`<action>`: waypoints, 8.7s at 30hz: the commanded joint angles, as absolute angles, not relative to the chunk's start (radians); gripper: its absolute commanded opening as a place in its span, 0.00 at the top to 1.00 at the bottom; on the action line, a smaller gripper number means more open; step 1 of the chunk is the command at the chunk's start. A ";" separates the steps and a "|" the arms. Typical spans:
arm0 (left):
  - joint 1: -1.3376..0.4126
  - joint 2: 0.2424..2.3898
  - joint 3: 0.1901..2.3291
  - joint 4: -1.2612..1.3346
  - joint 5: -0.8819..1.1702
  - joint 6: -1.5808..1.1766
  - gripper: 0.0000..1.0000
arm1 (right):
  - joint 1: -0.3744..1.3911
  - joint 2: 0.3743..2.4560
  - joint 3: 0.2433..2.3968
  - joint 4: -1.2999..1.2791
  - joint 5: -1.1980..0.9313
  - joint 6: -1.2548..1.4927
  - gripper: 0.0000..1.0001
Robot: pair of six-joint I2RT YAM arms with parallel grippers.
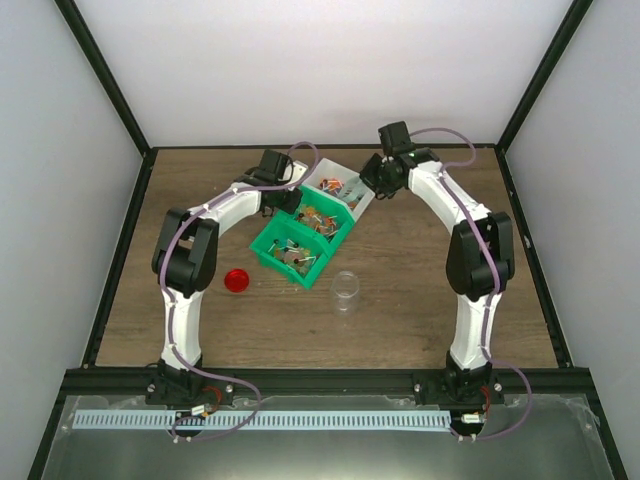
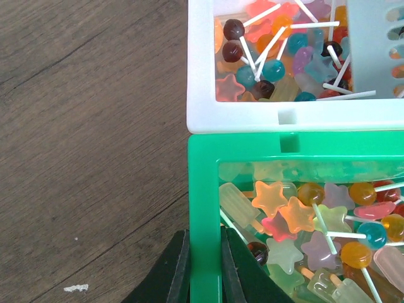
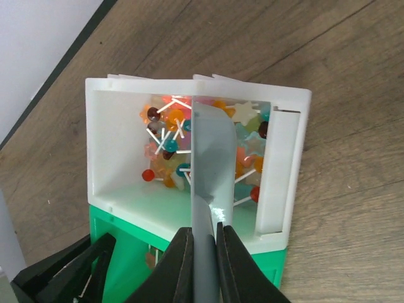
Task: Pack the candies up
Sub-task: Scoop the fake candies from the storage box, then place the fake candies in the packing bottle.
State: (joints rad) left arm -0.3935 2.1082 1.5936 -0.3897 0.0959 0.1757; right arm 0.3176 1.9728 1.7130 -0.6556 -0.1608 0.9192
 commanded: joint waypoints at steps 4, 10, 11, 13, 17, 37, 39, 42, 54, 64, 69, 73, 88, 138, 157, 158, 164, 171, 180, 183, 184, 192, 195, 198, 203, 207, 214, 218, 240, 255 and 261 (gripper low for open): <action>-0.410 2.165 1.620 -0.433 0.134 0.193 0.96 | 0.321 2.115 1.947 -0.850 -0.149 0.864 0.99; -0.413 2.174 1.625 -0.431 0.121 0.188 0.96 | 0.326 2.118 1.976 -0.903 -0.091 0.871 0.99; -0.414 2.174 1.624 -0.430 0.120 0.186 0.96 | 0.326 2.113 1.978 -0.913 -0.082 0.875 0.99; -0.415 2.174 1.622 -0.424 0.118 0.183 0.96 | 0.333 2.098 1.973 -0.932 -0.050 0.885 0.99; -0.418 2.175 1.611 -0.408 0.107 0.170 0.96 | 0.345 2.060 1.936 -0.940 -0.021 0.909 0.99; -0.443 2.190 1.619 -0.415 0.089 0.186 0.96 | 0.359 2.248 2.043 -1.010 0.072 0.909 0.99; -0.446 2.197 1.625 -0.418 0.081 0.188 0.96 | 0.359 2.260 2.029 -0.976 0.053 0.898 0.99; -0.446 2.202 1.629 -0.421 0.084 0.192 0.96 | 0.358 2.254 1.959 -0.858 -0.024 0.860 0.99; -0.451 2.198 1.620 -0.409 0.129 0.197 0.96 | 0.354 2.233 1.721 -0.506 -0.266 0.770 0.99; -0.451 2.205 1.623 -0.409 0.093 0.175 0.96 | 0.300 2.111 1.500 -0.279 -0.431 0.778 0.99; -0.449 2.214 1.630 -0.411 0.079 0.170 0.96 | 0.272 2.068 1.464 -0.279 -0.454 0.765 0.99; -0.449 2.215 1.629 -0.412 0.075 0.173 0.96 | 0.256 2.047 1.441 -0.269 -0.480 0.756 0.99; -0.449 2.216 1.621 -0.406 0.063 0.175 0.96 | 0.206 1.970 1.351 -0.188 -0.555 0.758 0.99; -0.448 2.222 1.614 -0.398 0.032 0.171 0.96 | 0.045 1.817 1.162 0.067 -0.867 0.846 0.99; -0.447 2.221 1.614 -0.396 0.025 0.171 0.96 | -0.019 1.804 1.093 0.190 -0.973 0.914 0.99; -0.448 2.222 1.614 -0.395 0.025 0.171 0.96 | -0.023 1.800 1.087 0.198 -0.982 0.923 0.99; -0.448 2.221 1.609 -0.394 0.008 0.167 0.96 | -0.052 1.770 0.996 0.332 -1.079 1.000 0.99; -0.447 2.213 1.591 -0.368 0.025 0.157 0.96 | -0.085 1.677 0.859 0.366 -1.110 0.994 0.99; -0.448 2.169 1.535 -0.305 0.056 0.118 0.95 | -0.093 1.417 0.690 0.308 -1.078 0.946 0.99; -0.451 2.157 1.524 -0.289 0.069 0.097 0.94 | -0.100 1.337 0.653 0.253 -1.064 0.924 0.99; -0.451 2.150 1.516 -0.279 0.068 0.090 0.94 | -0.105 1.317 0.646 0.231 -1.066 0.918 0.99; -0.451 2.144 1.491 -0.262 0.048 0.081 0.93 | -0.126 1.197 0.611 0.076 -1.073 0.850 0.99; -0.451 2.146 1.486 -0.253 0.052 0.079 0.93 | -0.134 1.141 0.608 0.019 -1.069 0.798 0.99; -0.449 2.148 1.489 -0.252 0.039 0.085 0.93 | -0.138 1.077 0.612 -0.056 -1.050 0.756 0.99; -0.448 2.156 1.489 -0.241 0.016 0.091 0.93 | -0.139 1.013 0.616 -0.161 -1.029 0.688 0.99; -0.448 2.168 1.488 -0.242 0.011 0.092 0.93 | -0.140 1.000 0.607 -0.218 -1.049 0.638 0.99; -0.446 2.174 1.501 -0.253 0.026 0.085 0.93 | -0.140 0.933 0.583 -0.258 -1.050 0.570 0.99; -0.446 2.171 1.503 -0.255 0.045 0.081 0.88 | -0.140 0.876 0.576 -0.302 -1.041 0.525 0.99; -0.443 2.184 1.511 -0.259 0.058 0.074 0.75 | -0.139 0.701 0.535 -0.384 -1.050 0.506 0.99; -0.439 2.186 1.511 -0.256 0.063 0.064 0.74 | -0.138 0.564 0.525 -0.456 -1.025 0.528 0.99; -0.437 2.184 1.509 -0.256 0.061 0.064 0.74 | -0.138 0.537 0.542 -0.512 -0.992 0.509 0.99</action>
